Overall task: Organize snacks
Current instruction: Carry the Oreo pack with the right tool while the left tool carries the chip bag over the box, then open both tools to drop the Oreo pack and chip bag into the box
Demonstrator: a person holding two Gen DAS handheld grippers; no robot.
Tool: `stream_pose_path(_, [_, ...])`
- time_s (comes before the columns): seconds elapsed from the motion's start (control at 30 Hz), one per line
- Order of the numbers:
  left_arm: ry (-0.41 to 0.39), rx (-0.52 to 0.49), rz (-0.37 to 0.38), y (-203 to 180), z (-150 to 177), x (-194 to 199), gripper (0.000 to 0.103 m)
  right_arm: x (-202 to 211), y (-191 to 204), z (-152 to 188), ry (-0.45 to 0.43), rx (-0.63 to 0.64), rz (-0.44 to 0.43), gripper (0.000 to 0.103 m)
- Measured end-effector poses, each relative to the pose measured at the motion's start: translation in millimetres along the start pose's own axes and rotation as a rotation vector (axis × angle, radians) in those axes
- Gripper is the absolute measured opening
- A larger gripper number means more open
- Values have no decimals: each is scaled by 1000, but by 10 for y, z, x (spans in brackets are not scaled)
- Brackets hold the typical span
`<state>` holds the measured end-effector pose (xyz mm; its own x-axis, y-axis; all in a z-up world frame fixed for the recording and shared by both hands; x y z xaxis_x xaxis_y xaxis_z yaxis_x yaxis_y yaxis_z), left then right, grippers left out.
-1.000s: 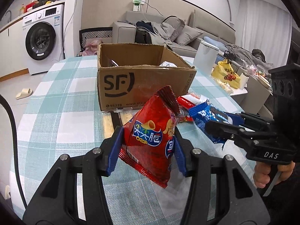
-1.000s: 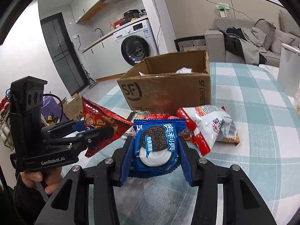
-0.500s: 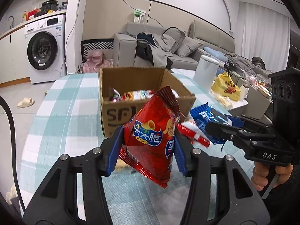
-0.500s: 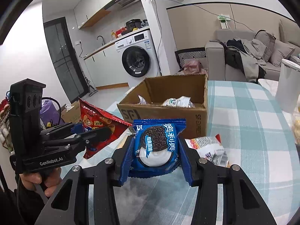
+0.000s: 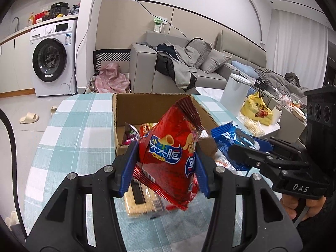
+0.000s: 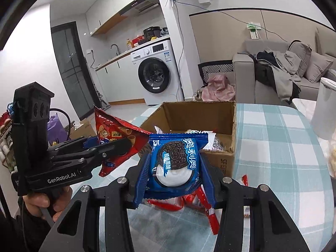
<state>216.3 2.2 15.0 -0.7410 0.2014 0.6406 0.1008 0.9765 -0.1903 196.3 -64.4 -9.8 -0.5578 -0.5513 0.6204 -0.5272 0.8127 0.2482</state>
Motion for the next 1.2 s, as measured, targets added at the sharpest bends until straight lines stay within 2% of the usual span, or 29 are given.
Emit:
stream_pose_path(0.4, [-15, 5, -53, 111, -211, -299, 48, -153, -188, -227, -10, -33, 12, 47])
stream_pose_path(0.73, [-15, 36, -69, 218, -363, -652, 48, -425, -315, -344, 6, -108, -5, 47])
stream_pose_path(1.2, [1, 44, -94, 337, -435, -973, 48, -731, -506, -443, 23, -171, 22, 47])
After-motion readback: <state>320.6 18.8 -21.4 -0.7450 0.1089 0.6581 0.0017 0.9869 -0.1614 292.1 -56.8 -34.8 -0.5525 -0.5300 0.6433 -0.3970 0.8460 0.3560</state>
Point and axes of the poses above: each gripper's, at about its wrist camera, not at the fingertips, and x roughly against the way its jaws point, y to its left, z to its underside, the point moved 10 cm from there along -x, roughly the way its jaws point, and after that the axes turned 8 degrees about y, right-handed, at the moved point
